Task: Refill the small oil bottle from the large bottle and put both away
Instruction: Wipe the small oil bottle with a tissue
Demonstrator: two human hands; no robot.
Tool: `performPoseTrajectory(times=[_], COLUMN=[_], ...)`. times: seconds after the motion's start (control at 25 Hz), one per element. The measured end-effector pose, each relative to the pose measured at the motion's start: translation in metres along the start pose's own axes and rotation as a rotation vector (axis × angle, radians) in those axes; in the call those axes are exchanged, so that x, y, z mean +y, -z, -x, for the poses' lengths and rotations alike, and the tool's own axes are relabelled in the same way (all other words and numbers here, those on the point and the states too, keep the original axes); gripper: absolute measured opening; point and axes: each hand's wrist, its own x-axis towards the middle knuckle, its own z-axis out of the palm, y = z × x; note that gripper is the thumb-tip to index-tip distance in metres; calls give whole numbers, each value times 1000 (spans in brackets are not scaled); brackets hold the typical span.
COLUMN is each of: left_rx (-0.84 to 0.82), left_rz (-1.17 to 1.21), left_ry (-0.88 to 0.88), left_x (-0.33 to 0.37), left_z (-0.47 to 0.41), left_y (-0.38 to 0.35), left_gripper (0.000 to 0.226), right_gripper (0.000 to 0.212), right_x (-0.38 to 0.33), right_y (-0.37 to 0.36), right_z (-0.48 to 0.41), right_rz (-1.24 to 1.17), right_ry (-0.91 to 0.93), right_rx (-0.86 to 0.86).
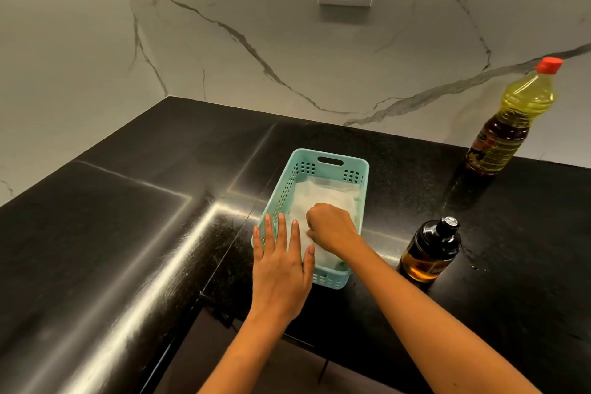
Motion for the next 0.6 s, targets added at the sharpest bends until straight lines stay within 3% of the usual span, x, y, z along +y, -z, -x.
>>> performPoseTrajectory(times=[0.16,0.28,0.6], left_rx=[-9,-8,-49], left_rz=[11,16,-7], left_ry=[13,18,15], left_x=[2,1,-2], left_z=[-1,-1,0], left_y=[1,1,2], left_gripper=[67,66,66], right_gripper=[16,16,15], right_x=[-3,-3,14], right_y=[-7,-2,62], right_z=[0,1,40], right_rz=[-35,-215,-1252], right_ry=[-37,-151,-432], right_rx=[52,179,445])
